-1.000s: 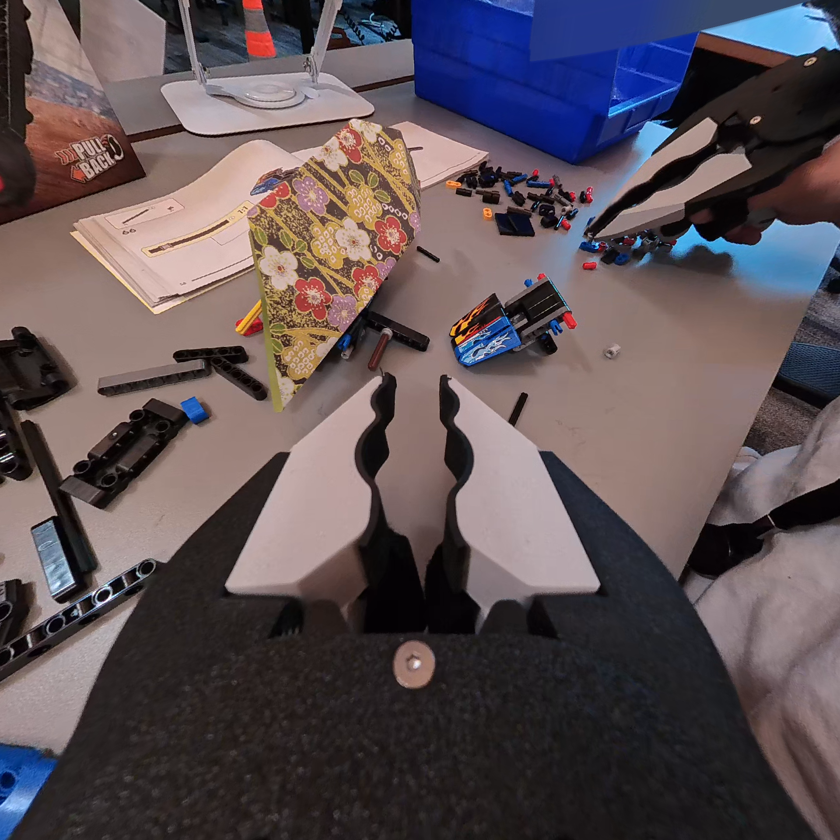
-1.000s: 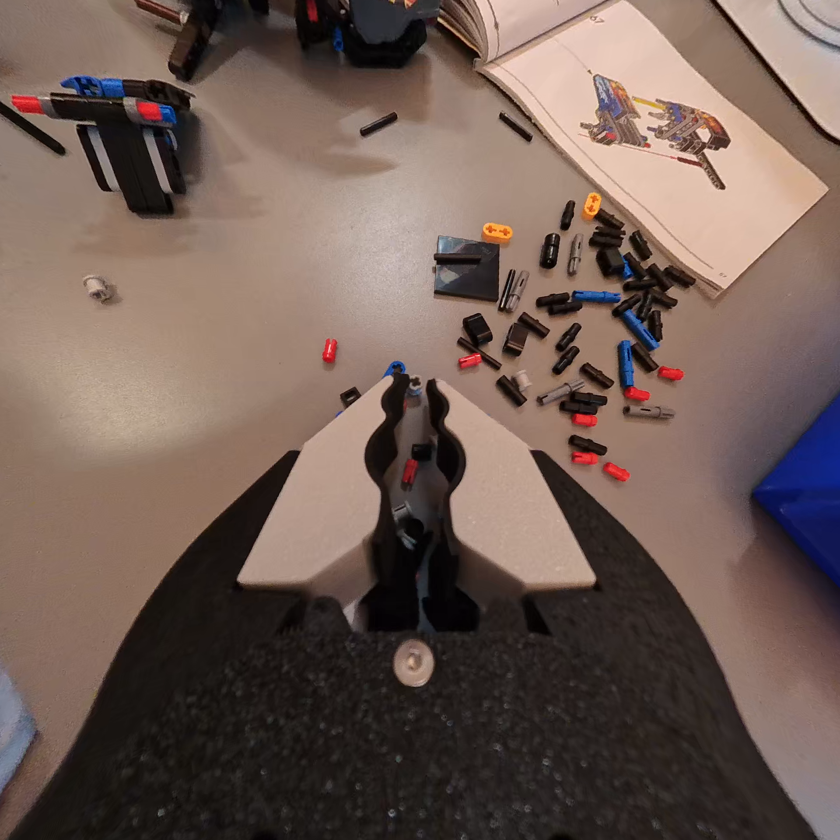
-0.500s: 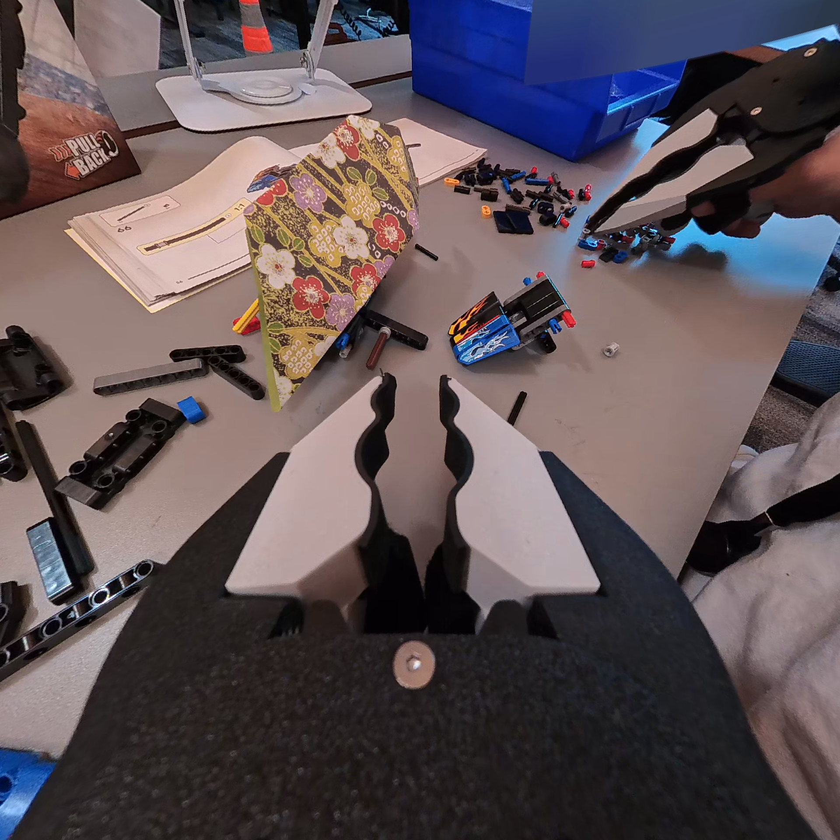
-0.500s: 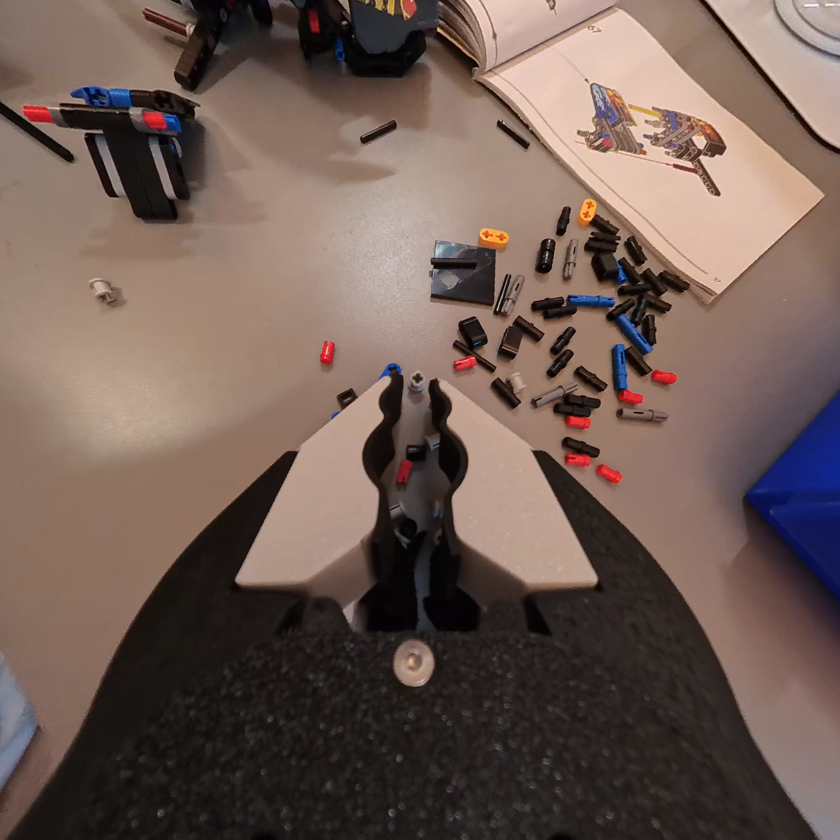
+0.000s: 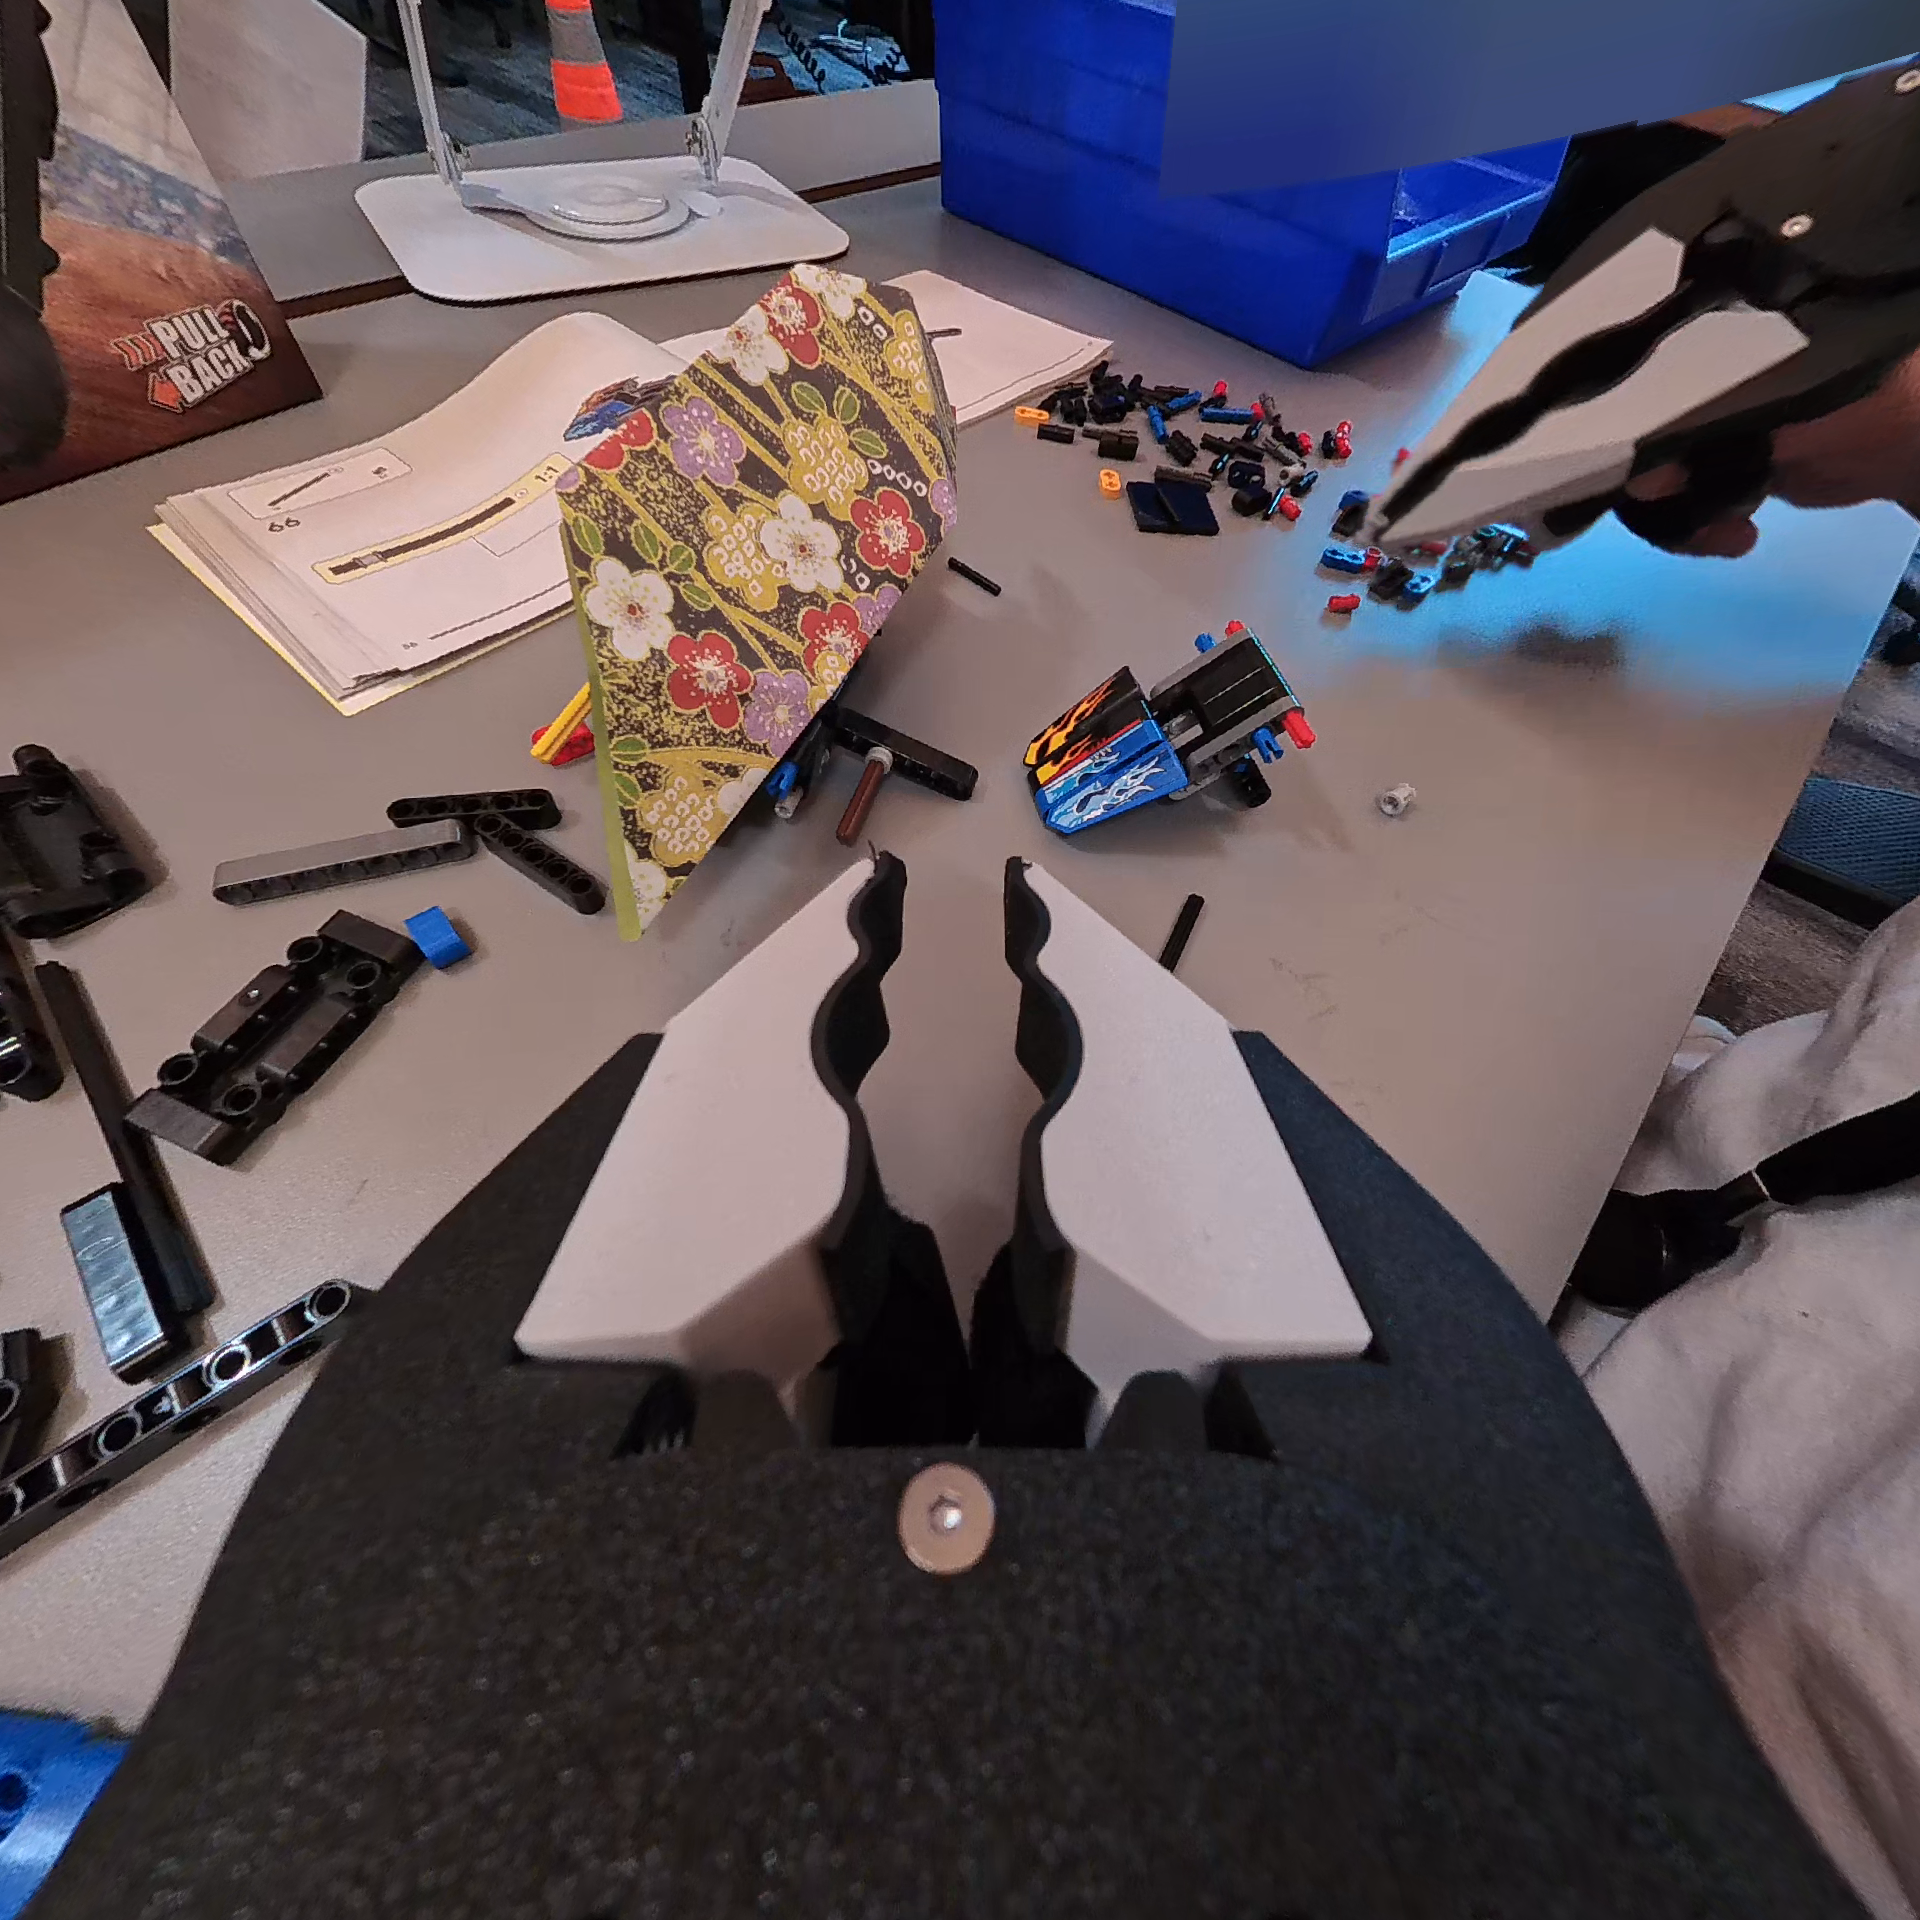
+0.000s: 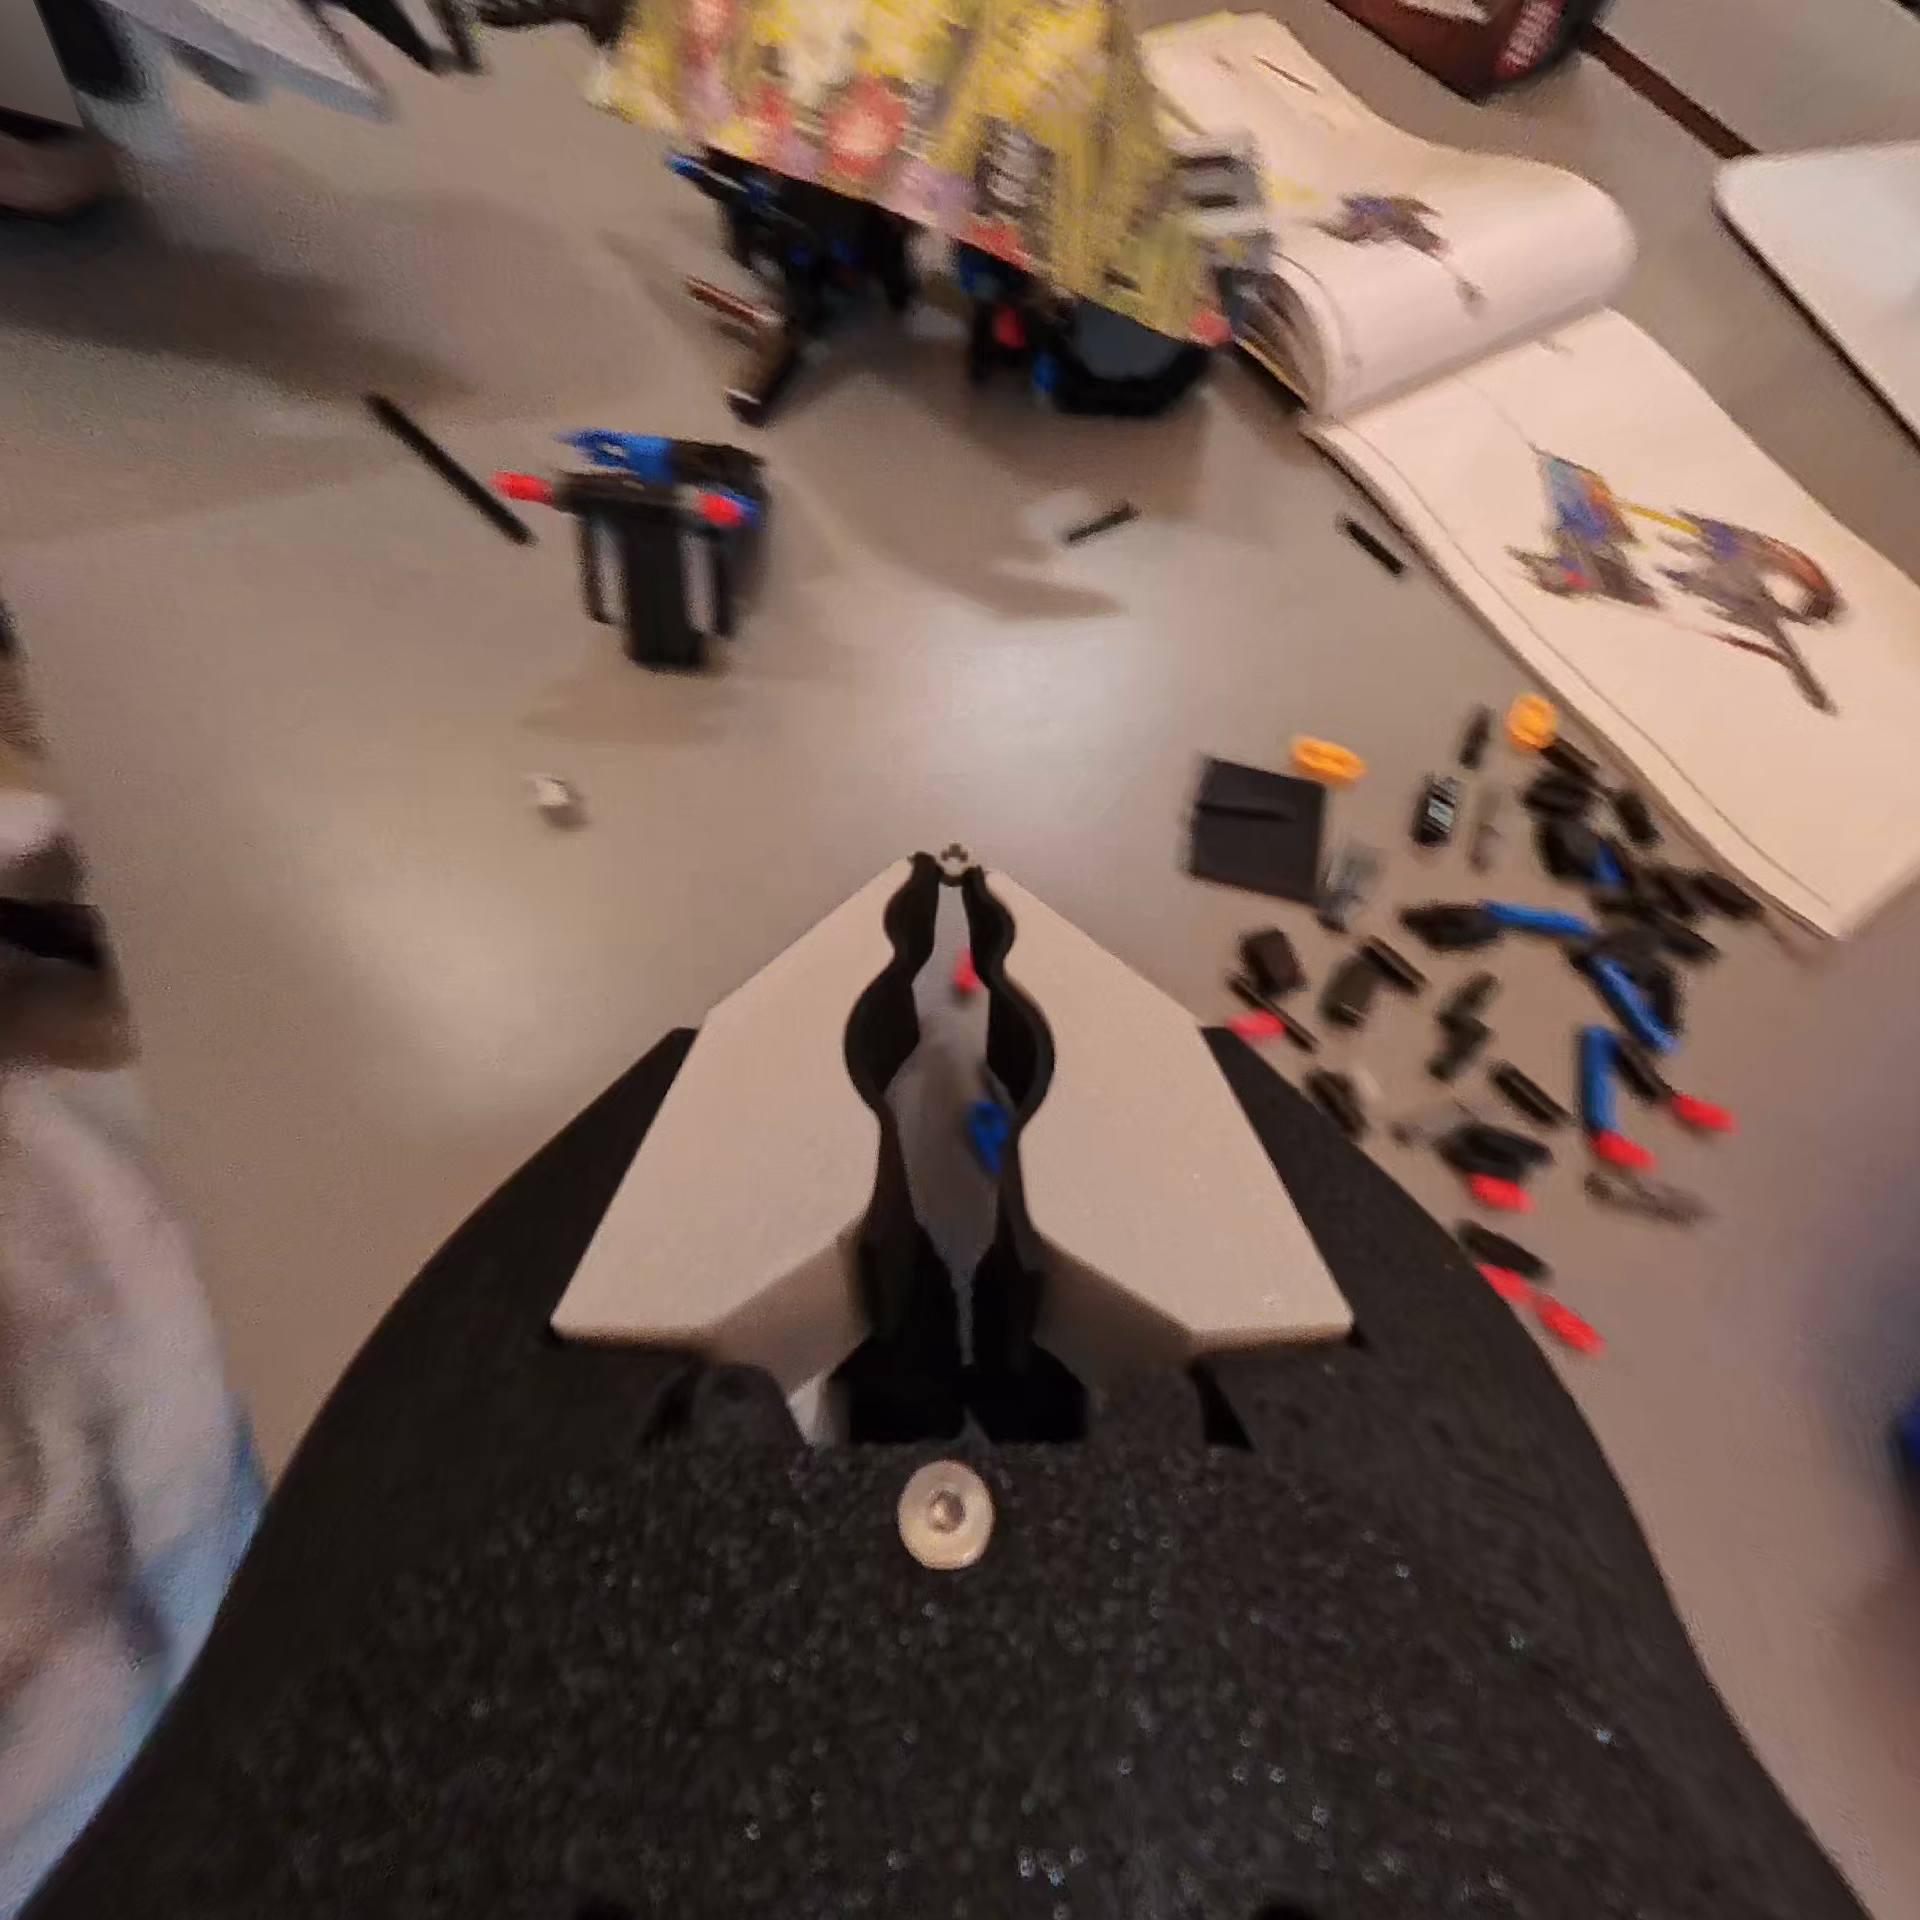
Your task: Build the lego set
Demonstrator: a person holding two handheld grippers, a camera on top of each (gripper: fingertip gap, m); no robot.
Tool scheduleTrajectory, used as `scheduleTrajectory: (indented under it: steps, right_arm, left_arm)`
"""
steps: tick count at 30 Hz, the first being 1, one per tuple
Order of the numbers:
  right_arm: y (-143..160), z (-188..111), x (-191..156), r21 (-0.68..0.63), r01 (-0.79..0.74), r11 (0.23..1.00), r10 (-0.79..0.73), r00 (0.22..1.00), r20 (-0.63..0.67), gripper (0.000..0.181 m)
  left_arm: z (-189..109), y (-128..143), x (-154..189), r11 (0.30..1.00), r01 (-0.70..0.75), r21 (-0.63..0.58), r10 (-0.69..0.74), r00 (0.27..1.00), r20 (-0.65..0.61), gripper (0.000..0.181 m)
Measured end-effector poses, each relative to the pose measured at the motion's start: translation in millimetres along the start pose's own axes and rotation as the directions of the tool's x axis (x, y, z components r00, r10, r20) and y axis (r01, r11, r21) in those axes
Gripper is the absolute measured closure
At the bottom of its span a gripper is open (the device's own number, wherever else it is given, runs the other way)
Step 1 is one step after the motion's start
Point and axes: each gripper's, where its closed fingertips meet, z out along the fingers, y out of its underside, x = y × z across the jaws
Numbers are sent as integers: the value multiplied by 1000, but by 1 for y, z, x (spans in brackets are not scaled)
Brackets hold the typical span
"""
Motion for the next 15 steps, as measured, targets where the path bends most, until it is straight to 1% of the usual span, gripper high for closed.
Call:
scheduleTrajectory:
  steps: [3,5,8,11,13,15]
  right_arm:
    - [-5,18,-42,-12,62,998,-60,991,122,177]
    - [-1,28,-57,-39,103,994,-96,983,153,177]
    - [3,37,-65,-65,124,990,-111,979,171,177]
    - [2,40,-66,-70,143,987,-130,978,165,177]
    - [1,41,-67,-71,145,987,-132,978,162,177]
    - [0,41,-67,-65,140,988,-127,978,165,177]
  left_arm:
    - [1,1,0,1000,-7,-5,7,1000,2,164]
    - [1,1,1,1000,-13,-7,13,1000,4,164]
    - [0,4,5,1000,5,-22,-6,1000,-23,161]
    - [-1,9,16,998,1,-55,-6,996,-85,161]
    - [0,18,25,994,-23,-108,9,992,-128,159]
    - [3,33,34,978,-68,-198,35,986,-164,157]
